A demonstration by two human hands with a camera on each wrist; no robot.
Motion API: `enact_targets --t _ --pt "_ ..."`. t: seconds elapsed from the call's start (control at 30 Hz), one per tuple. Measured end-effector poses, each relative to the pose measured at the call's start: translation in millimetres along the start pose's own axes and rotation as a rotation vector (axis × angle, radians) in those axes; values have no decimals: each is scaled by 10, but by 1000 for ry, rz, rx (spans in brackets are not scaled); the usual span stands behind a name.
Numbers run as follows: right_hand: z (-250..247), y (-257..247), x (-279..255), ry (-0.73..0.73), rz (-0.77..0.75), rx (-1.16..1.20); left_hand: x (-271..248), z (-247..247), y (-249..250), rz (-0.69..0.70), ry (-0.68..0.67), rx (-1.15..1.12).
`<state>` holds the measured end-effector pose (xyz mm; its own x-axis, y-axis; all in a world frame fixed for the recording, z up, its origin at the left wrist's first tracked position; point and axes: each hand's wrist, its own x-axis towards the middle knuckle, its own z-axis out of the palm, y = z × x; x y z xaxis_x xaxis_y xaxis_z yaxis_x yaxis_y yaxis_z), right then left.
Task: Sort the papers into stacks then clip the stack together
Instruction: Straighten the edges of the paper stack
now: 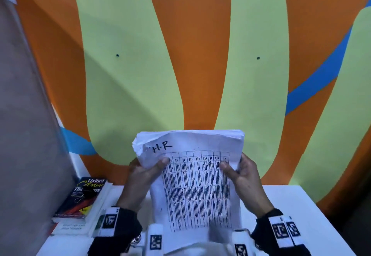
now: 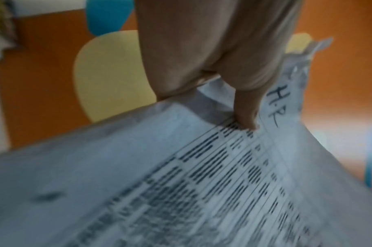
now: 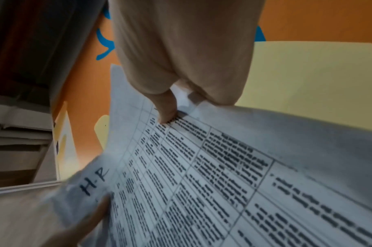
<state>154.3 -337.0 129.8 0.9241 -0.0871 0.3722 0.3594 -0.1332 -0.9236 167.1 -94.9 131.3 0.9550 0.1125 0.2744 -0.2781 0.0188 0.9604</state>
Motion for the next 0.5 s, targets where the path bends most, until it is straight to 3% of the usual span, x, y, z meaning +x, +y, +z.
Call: enact_targets --t 0.17,0.23,0.3,0.43,0.5 --pt "56 -91 6 66 -124 33 62 59 180 298 38 -45" --pt "83 -63 -42 123 -154 31 46 57 137 327 52 -69" --pt "124 98 -152 158 -104 12 -26 55 11 278 28 -57" --pt "135 488 -324 124 13 -70 -174 37 -310 42 -83 -1" --pt "107 531 -311 112 6 -89 -142 20 -271 57 -127 -2"
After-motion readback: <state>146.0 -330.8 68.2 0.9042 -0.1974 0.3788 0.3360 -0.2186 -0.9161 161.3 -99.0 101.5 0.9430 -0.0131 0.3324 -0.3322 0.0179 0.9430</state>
